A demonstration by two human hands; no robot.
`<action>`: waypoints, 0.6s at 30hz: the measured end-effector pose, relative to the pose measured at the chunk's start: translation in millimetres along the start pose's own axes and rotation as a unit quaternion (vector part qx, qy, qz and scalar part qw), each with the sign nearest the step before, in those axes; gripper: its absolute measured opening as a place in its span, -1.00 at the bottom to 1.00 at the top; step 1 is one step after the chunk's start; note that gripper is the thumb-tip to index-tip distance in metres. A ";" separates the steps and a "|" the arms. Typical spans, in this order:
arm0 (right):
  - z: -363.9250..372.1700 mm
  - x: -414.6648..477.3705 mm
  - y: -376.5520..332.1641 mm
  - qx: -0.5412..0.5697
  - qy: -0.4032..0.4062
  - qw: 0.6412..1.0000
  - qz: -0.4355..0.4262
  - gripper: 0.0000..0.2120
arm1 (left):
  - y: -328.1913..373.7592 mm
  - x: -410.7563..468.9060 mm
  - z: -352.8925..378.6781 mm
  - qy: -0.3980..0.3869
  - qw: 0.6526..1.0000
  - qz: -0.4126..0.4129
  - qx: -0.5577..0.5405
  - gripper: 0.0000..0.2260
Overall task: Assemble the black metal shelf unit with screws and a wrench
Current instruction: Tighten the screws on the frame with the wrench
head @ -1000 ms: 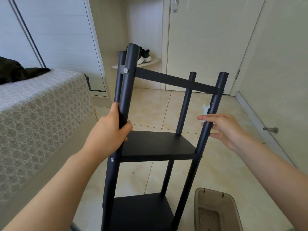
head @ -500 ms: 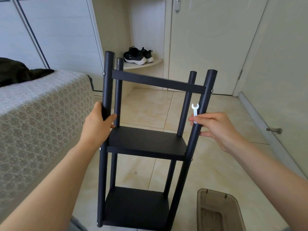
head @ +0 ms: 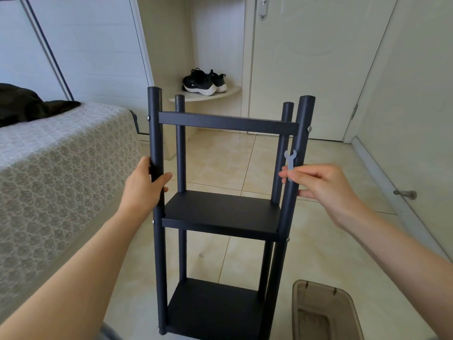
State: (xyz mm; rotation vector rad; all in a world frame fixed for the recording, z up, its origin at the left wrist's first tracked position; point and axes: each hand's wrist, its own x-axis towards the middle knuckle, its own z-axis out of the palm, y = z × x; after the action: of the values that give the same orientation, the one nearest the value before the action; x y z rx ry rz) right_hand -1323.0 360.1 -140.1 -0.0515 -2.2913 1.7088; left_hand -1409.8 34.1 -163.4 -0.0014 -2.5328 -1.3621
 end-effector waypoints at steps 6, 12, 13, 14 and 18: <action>3.7 -4.2 -6.9 -0.013 0.003 0.998 -0.055 -0.83 | -1.5 0.6 2.5 0.041 0.994 -0.008 0.097 -0.69; 6.5 -9.4 -19.2 0.005 -0.011 0.997 -0.071 -0.79 | -0.3 1.1 4.5 0.020 0.998 -0.047 0.026 -0.69; 7.2 -10.3 -21.1 0.015 -0.011 0.997 -0.077 -0.79 | -0.4 1.0 4.9 0.018 0.998 -0.051 0.020 -0.69; 7.6 -10.9 -23.1 0.026 -0.011 0.996 -0.084 -0.79 | 0.0 0.9 5.8 0.016 0.998 -0.052 0.016 -0.70; 8.8 -12.6 -28.7 0.051 -0.013 0.993 -0.102 -0.81 | 0.4 2.2 9.9 0.024 0.998 -0.066 0.002 -0.71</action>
State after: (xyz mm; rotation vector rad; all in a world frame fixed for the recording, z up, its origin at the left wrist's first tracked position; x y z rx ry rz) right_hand -1309.1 340.8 -117.9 0.2199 -2.1385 1.7253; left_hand -1414.2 42.1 -167.7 0.2000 -2.5355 -1.3882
